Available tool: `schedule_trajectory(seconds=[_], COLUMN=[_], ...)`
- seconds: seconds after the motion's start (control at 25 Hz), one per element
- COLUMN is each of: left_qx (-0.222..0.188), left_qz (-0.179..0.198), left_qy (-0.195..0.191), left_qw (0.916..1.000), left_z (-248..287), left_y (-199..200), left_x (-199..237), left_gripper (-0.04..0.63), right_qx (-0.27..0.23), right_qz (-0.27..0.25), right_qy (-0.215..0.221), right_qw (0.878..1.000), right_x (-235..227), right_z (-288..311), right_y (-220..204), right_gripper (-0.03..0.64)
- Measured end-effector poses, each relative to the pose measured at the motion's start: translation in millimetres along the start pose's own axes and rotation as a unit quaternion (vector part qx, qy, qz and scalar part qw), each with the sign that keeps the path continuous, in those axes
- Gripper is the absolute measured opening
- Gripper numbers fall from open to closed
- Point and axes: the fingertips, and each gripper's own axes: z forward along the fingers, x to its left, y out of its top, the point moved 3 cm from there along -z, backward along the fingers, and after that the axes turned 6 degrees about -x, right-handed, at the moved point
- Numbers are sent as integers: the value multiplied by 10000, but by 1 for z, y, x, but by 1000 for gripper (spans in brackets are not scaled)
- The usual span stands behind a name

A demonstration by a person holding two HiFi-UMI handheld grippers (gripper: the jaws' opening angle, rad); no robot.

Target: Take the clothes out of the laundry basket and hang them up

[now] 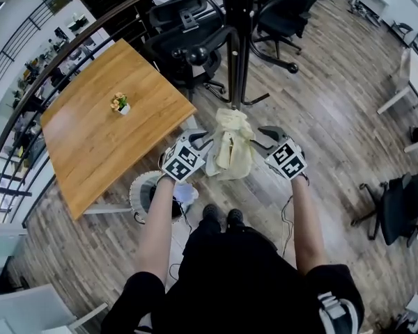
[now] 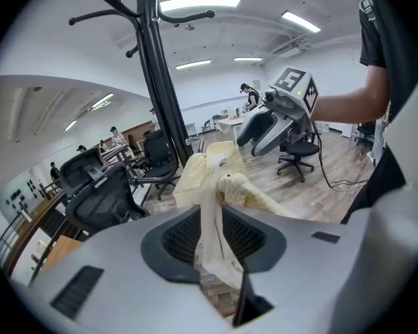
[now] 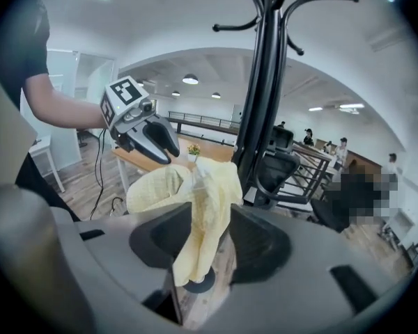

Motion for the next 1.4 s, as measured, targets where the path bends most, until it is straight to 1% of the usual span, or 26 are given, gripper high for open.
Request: schedule_trajectory(seconds=[0.08,0.12,0.16,0.24,0.36,0.56,0.72,0.84,0.96,1.12,1.4], left_qx=[-128,-215,-293,-393,-391,-341,-313,-285,-328,-392,-469], left_qz=[-81,-115,-147,-193,-266,-527,-699,-840,-935,-951,-1183], left_qy=[213,333,452,629,784,1035,1230,1333,1398,1414,1381], left_qw=[9997,9991,9984,9971,9958,9926,9894,9871,9852,9846,9822], left_z=[-6,-10,-13,-22,-36,-64,-86,-102,-119,-145,-195], left_y=[-1,0,0,-1,-10,-33,-58,-72,-86,-105,-147], left_x=[0,-1,-2,-3,-6,-6,-6,-3,4,13,29], left_gripper=[89,63,49,37,28,26,26,26,26,26,26], right_qx=[-463,-657,-805,-1009,-1196,-1468,-1480,-1497,-1462,-1435,-1446], right_qz=[11,-3,-11,2,55,155,103,127,132,225,466], right_qy=[-119,-186,-257,-362,-354,-21,257,366,414,431,463], right_qw=[9989,9977,9964,9942,9922,9890,9886,9880,9883,9885,9873], right_x=[0,0,0,0,6,29,55,70,84,107,161], right_z=[-9,-14,-18,-22,-22,-9,5,16,31,51,86], right_y=[10,14,17,22,24,34,36,41,49,62,83], right_gripper=[109,50,10,7,7,6,7,8,8,8,6])
